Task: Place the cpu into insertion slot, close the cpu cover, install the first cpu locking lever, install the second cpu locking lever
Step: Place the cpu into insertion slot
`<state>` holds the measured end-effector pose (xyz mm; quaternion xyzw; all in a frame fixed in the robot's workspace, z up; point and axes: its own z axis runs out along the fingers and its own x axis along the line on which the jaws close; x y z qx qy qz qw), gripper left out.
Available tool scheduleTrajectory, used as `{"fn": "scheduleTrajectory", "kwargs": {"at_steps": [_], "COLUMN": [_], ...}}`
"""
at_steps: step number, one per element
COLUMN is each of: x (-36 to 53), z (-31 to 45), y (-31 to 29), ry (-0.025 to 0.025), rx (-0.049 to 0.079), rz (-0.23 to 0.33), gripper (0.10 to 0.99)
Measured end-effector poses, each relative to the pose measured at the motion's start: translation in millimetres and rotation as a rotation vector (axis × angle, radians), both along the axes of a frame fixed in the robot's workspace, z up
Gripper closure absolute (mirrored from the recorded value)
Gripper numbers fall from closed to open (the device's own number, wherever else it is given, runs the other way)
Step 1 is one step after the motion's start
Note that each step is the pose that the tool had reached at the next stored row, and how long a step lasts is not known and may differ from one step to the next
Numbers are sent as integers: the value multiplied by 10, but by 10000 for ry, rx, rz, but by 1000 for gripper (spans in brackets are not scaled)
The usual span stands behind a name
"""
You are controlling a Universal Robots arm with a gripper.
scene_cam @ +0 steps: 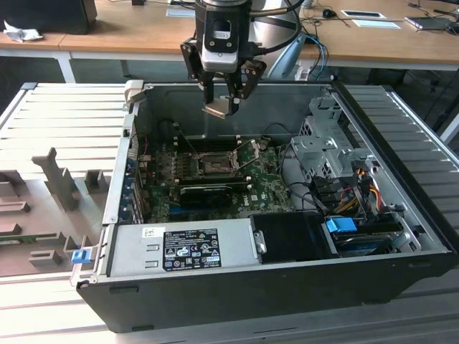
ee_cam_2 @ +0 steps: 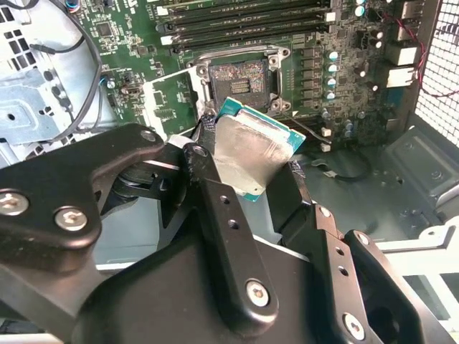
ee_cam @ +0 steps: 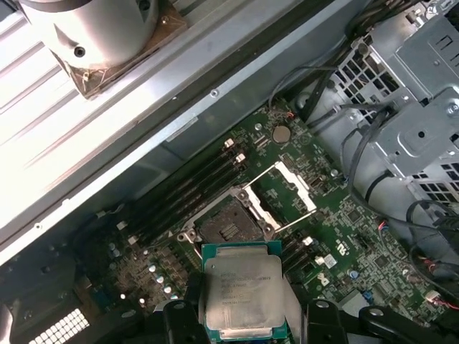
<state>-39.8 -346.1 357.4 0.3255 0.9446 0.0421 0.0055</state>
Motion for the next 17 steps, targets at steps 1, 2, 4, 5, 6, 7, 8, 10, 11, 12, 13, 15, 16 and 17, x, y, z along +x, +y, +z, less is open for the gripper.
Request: {"fn": "scheduleTrajectory", "kwargs": {"at_steps": [1, 2, 4, 5, 6, 7, 8, 10, 11, 12, 13, 15, 16, 17], "x": [0, 0, 0, 0, 0, 0, 0, 0, 0, 0, -1, 0, 0, 0], "z": [-1, -3, -7, -9, -12, -15, -17, -22, -25, -29, -34, -44, -48, -55], "y": [0, 0, 0, 0, 0, 0, 0, 0, 0, 0, 0, 0, 0, 0], "ry": [0, 0, 0, -1, -1, 0, 0, 1, -1, -1, -2, 0, 0, 2], "rx": [0, -2, -9, -13, -24, -29, -31, -35, -36, -47, -67, -85, -89, -98], "rz": [-38, -85, -169, -208, -289, -355, -394, -500, -579, -662, -804, -1116, -1241, -1499], "gripper": [557, 557, 557, 557, 557, 557, 557, 557, 557, 557, 557, 557, 557, 557]}}
